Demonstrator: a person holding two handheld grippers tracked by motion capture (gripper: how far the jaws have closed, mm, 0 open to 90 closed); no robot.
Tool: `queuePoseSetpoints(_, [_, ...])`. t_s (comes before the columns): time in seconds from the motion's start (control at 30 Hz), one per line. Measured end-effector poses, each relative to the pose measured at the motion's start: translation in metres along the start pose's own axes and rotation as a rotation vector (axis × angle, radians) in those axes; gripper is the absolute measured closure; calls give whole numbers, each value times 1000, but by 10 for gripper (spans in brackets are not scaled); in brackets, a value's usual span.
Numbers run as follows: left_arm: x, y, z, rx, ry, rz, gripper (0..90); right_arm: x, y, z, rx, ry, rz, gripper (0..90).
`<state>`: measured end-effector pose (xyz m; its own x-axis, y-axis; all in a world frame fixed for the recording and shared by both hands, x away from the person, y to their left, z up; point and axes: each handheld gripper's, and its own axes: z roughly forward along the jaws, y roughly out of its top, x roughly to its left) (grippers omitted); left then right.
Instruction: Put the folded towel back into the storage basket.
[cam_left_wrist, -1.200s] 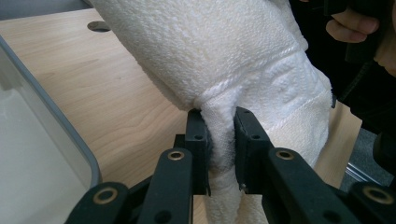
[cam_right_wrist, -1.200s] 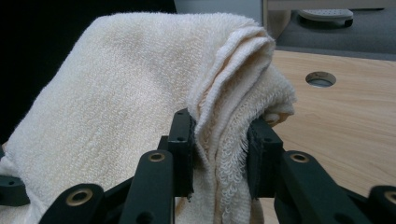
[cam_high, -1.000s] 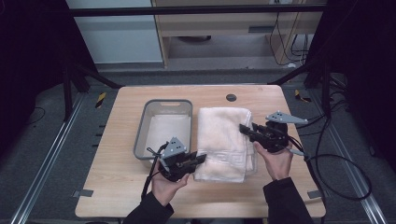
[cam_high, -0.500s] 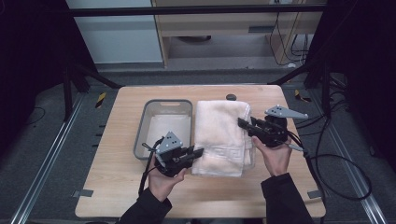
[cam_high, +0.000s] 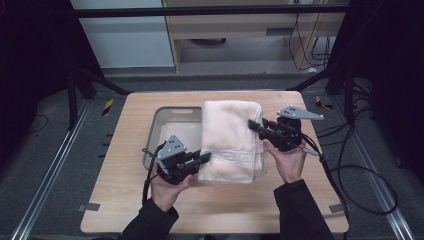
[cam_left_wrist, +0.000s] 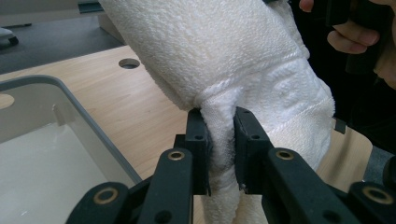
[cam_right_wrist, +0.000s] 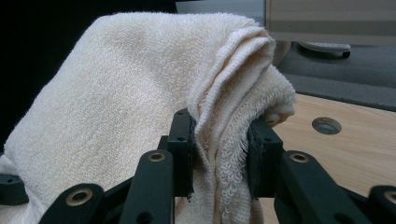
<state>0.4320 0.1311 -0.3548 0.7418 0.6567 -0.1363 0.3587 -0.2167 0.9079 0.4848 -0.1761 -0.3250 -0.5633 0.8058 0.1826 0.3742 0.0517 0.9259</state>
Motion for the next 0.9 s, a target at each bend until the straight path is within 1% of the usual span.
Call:
queuePoseSetpoints(0.13, [3,2,-6,-12,10,0,773,4,5,4,-7,3,-3,677])
queuePoseSetpoints(0.4, [13,5,-19,-33,21,-13,773,15,14,14,-20,14,-12,677])
queuePoseSetpoints(0.6, [20,5,-28,-49,41,-19,773,24,21,22,-24,22,-20,677])
queuePoseSetpoints(0.8, [28,2,-36,-49,61,-26,773,32,24,33,-30,26,-24,677])
queuePoseSetpoints(0.9, [32,0,-41,-52,72,-31,773,38,25,41,-30,32,-25,676])
